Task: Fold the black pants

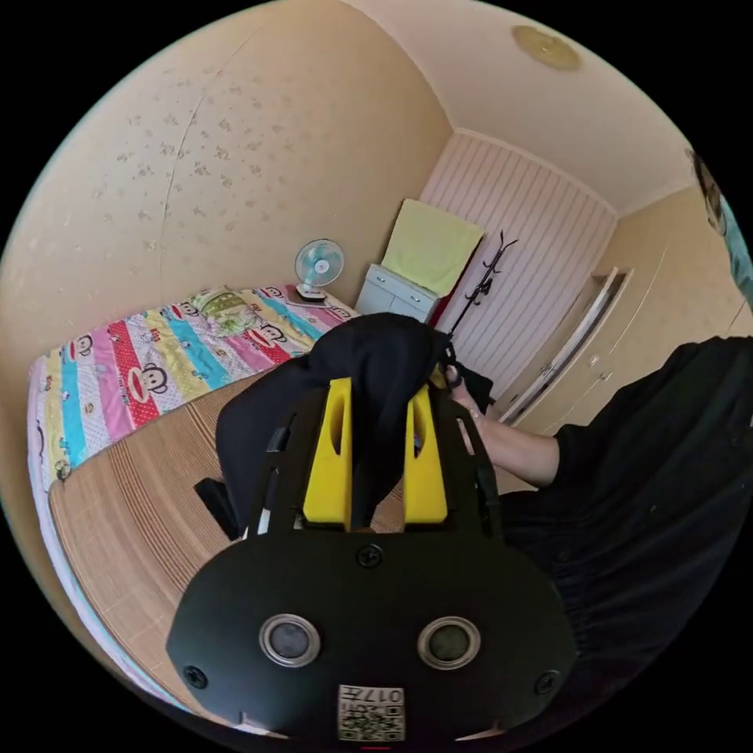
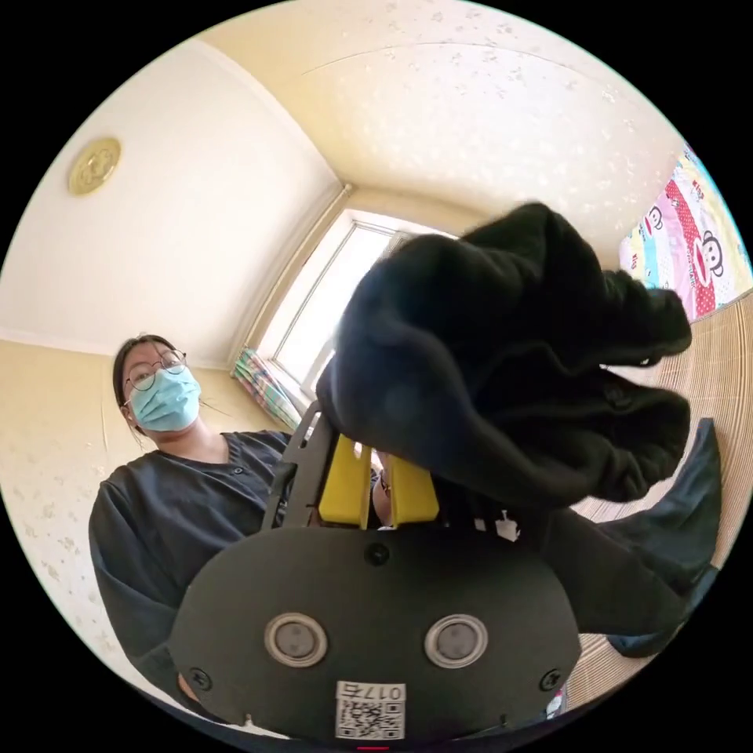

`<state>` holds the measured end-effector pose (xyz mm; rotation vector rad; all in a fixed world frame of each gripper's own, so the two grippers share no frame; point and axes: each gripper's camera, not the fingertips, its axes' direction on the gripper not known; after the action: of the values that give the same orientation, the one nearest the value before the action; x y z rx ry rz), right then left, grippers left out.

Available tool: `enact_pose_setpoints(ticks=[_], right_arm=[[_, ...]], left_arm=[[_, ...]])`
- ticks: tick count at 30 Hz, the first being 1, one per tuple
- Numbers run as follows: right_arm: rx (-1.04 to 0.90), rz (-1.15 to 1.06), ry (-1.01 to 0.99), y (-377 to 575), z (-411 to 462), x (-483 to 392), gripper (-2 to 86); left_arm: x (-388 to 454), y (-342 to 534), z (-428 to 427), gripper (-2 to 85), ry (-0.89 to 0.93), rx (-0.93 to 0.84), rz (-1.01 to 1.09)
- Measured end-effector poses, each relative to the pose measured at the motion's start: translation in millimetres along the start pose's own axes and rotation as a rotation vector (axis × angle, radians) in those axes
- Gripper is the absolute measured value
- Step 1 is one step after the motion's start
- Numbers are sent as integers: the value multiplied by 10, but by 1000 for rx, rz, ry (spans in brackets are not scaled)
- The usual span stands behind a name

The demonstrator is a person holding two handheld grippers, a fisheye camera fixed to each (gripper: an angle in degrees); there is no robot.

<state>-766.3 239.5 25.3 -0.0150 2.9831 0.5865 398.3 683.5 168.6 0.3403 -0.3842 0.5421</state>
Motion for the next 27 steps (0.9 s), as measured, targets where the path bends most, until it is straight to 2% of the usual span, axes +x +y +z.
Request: enact_pose_setpoints(ticks=[5,9,14,18,21,24,27], right_arm=[[-37,-63,-37,563,-2,-147,7],[-22,-105,13,1140,-144,-257,18],[71,-114,387,1893,-211,-315,73],[64,-224,489,1982,108,-440,123],[70,-416,489,1975,489,-756,159],[35,-665,506,2086,1006,-1247,195],[47,-878,718,2384,1577,-1705,229]], left_arm=[[-373,20,-296,74,341,175,-71],[-455,-160,-641,73,621,335,52],[-398,-470,-939,75,981,496,296],[-462,-723,-839,75,1324,600,348],[-495,-880,-604,76,1436,580,274],[-494,-958,-394,77,1445,532,208],[-537,-951,-231,78,1463,527,151]])
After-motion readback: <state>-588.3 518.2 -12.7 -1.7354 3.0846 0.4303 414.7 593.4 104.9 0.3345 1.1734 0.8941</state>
